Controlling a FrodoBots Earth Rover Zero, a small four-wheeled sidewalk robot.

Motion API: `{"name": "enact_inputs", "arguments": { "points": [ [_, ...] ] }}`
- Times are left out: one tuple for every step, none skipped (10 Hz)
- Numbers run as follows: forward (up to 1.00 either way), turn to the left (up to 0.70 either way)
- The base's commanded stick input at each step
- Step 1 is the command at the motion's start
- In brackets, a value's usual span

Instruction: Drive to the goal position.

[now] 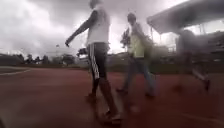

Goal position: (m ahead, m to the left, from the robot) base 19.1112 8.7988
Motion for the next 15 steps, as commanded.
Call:
{"name": "enact_inputs", "arguments": {
  "points": [
    [0.5, 0.0],
    [0.5, 0.0],
    [0.5, 0.0],
    [0.5, 0.0],
    [0.5, 0.0],
    [0.5, 0.0],
    [0.5, 0.0],
    [0.5, 0.0],
    [0.5, 0.0],
    [0.5, 0.0],
    [0.5, 0.0],
    [0.5, 0.0],
    [0.5, 0.0],
    [0.5, 0.0],
    [0.5, 0.0]
  ]
}}
